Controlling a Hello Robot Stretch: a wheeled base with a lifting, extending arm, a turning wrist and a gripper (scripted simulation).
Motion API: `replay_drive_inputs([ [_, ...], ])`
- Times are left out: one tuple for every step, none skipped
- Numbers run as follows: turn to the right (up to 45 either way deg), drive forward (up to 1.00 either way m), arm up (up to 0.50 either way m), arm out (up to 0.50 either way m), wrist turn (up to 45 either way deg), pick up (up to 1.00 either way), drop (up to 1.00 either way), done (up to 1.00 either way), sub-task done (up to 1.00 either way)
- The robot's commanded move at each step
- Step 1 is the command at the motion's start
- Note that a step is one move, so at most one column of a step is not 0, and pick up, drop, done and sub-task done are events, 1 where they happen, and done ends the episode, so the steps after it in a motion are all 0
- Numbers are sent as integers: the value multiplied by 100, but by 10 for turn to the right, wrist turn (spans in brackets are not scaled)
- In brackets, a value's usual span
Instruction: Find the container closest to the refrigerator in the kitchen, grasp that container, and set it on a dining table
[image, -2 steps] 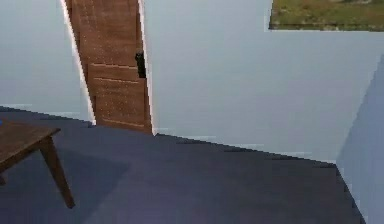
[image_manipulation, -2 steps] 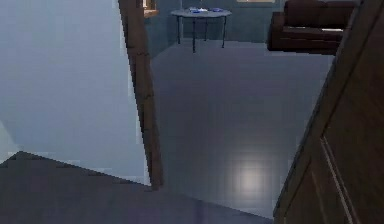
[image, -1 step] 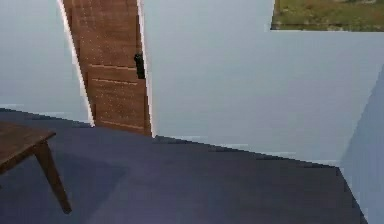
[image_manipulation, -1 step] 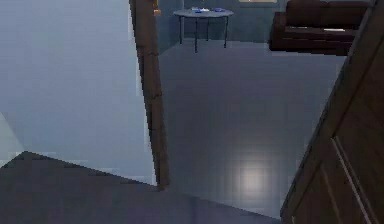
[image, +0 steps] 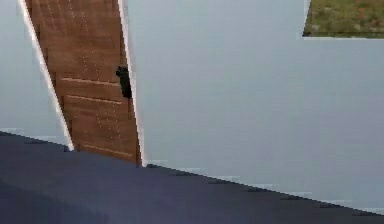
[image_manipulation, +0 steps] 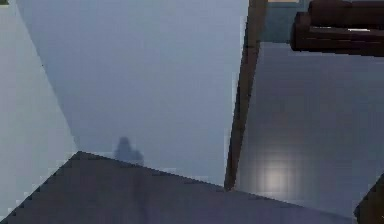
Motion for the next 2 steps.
replay_drive_inputs([
  [-240, 0, 0, 0, 0, 0, 0, 0, 0],
  [0, 100, 0, 0, 0, 0, 0, 0, 0],
])
